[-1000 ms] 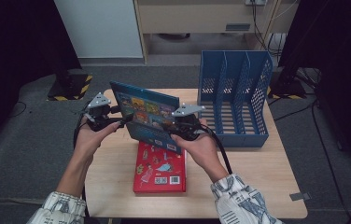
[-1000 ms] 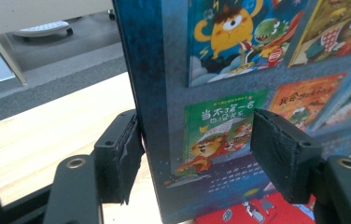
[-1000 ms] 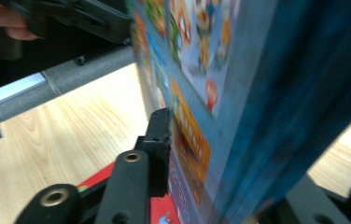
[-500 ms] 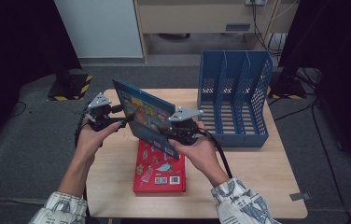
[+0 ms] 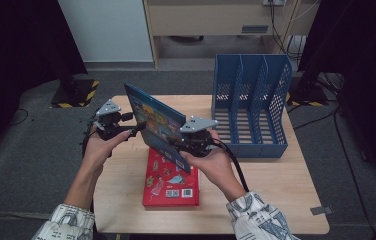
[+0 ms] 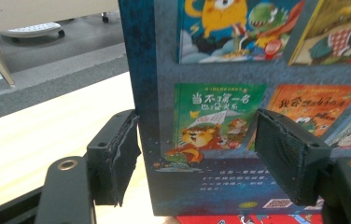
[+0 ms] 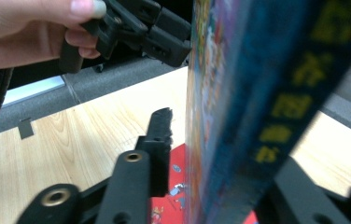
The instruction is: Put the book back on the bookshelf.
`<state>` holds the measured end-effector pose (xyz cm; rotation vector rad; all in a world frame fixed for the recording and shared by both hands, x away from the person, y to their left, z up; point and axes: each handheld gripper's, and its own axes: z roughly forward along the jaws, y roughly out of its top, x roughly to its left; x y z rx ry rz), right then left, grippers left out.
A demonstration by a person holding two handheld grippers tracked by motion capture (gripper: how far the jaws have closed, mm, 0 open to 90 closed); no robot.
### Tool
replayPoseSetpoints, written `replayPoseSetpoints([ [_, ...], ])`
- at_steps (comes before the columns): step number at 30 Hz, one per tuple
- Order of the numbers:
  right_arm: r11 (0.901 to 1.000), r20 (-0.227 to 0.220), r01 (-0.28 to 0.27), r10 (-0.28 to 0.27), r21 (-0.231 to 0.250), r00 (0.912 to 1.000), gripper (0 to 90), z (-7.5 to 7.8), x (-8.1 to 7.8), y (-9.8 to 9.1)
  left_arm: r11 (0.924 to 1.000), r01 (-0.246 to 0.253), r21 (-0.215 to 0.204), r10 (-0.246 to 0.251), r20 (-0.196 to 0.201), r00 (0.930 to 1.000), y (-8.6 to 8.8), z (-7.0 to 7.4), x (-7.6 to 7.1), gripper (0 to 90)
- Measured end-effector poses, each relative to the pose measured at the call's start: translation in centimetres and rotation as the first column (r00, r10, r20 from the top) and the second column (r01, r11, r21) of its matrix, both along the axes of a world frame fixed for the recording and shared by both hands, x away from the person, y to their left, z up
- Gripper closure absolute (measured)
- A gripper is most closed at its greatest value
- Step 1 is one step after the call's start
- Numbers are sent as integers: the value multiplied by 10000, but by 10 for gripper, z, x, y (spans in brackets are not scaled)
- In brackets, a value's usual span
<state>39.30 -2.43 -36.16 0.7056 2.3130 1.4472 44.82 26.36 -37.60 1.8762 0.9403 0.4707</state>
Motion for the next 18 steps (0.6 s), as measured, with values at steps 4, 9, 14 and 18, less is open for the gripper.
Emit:
replayPoseSetpoints([
  [4,10000,207,62,-63,49,9998,624,2,-2,2,10000,19,40,-19,-5,10000,0,0,0,289],
  [9,9998,247,76,-81,185,9997,595,5,-4,3,10000,31,-55,-31,15,10000,2,-1,-2,290],
  [14,9998,348,-68,62,176,9994,521,9,-5,4,10000,17,-18,-17,30,10000,0,-1,-2,281],
  [18,9998,510,-46,35,213,9987,442,11,-6,5,10000,13,-24,-13,11,10000,1,-1,-2,282],
])
